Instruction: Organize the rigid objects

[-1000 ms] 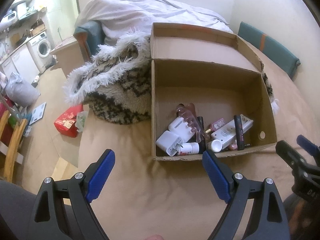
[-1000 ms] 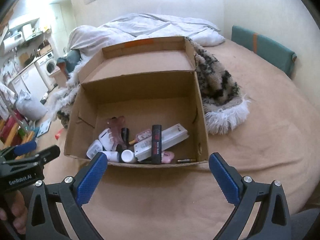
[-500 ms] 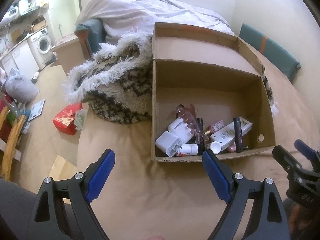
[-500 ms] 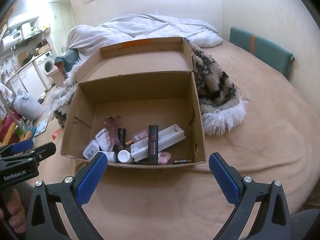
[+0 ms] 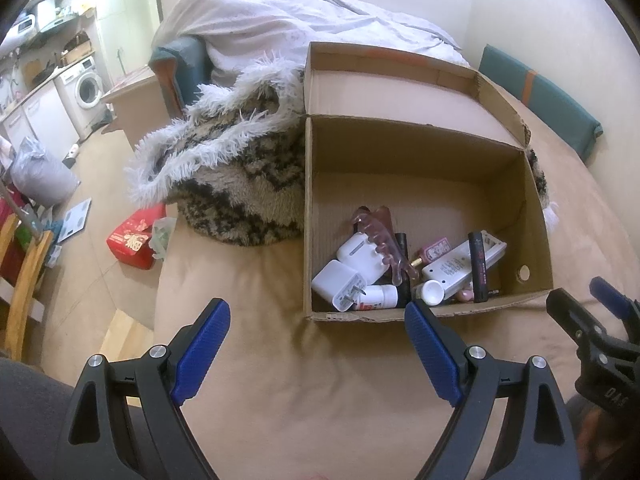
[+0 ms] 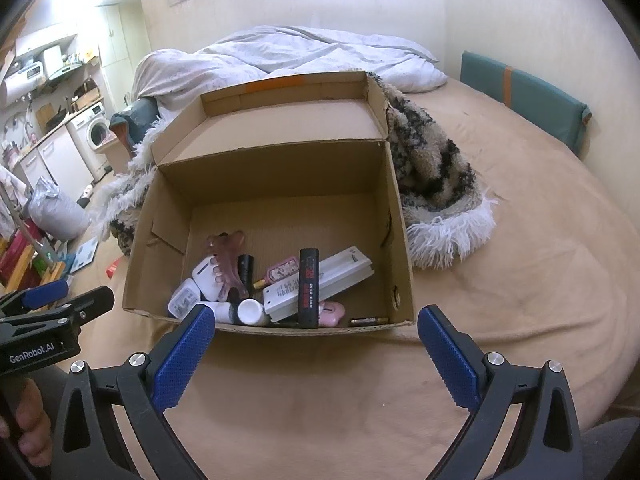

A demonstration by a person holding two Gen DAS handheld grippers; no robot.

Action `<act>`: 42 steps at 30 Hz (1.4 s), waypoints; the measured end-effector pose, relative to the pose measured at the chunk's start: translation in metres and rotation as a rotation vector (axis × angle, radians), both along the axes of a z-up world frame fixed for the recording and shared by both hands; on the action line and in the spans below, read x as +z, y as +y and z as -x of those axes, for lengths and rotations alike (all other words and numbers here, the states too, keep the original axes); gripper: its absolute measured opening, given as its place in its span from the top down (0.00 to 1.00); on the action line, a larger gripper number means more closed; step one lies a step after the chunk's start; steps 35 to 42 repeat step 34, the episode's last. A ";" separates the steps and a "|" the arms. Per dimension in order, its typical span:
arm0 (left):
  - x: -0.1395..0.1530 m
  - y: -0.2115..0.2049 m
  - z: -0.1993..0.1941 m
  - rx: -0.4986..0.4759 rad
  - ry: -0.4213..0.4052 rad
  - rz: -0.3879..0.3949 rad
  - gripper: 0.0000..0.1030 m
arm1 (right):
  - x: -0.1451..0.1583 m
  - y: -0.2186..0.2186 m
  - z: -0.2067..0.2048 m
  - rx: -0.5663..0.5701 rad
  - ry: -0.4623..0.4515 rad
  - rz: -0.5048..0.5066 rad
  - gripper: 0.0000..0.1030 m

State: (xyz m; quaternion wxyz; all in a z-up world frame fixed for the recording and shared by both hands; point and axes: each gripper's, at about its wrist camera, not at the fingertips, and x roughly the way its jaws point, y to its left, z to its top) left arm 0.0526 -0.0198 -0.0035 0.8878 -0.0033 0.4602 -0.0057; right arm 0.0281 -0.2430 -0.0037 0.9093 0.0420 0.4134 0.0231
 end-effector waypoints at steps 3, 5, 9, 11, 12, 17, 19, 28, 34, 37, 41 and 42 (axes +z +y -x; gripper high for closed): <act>0.000 0.000 0.000 0.000 -0.001 -0.001 0.15 | 0.000 0.000 0.000 0.001 0.001 -0.001 0.00; 0.000 0.000 0.000 0.003 -0.002 -0.006 0.15 | 0.000 -0.001 0.000 -0.002 0.001 -0.004 0.00; -0.001 0.002 -0.001 0.010 -0.001 -0.008 0.15 | 0.000 -0.001 0.000 0.000 -0.001 -0.004 0.00; -0.001 0.001 -0.001 0.008 0.003 -0.010 0.15 | 0.000 -0.001 0.001 0.004 -0.003 -0.008 0.00; -0.001 0.001 -0.001 0.006 0.005 -0.010 0.15 | 0.000 0.000 0.001 0.004 -0.005 -0.004 0.00; -0.002 0.000 -0.001 0.003 0.008 -0.011 0.15 | 0.000 -0.001 0.002 0.002 -0.002 -0.016 0.00; -0.003 -0.001 -0.001 0.004 0.009 -0.012 0.15 | 0.000 -0.001 0.002 0.000 0.000 -0.017 0.00; -0.003 0.000 -0.001 0.006 0.011 -0.009 0.15 | 0.000 -0.001 0.002 -0.001 0.000 -0.018 0.00; -0.003 -0.003 0.000 -0.014 0.005 0.004 0.15 | -0.003 -0.001 0.000 0.008 0.007 -0.045 0.00; -0.003 -0.003 0.000 -0.014 0.005 0.004 0.15 | -0.003 -0.001 0.000 0.008 0.007 -0.045 0.00; -0.003 -0.003 0.000 -0.014 0.005 0.004 0.15 | -0.003 -0.001 0.000 0.008 0.007 -0.045 0.00; -0.003 -0.003 0.000 -0.014 0.005 0.004 0.15 | -0.003 -0.001 0.000 0.008 0.007 -0.045 0.00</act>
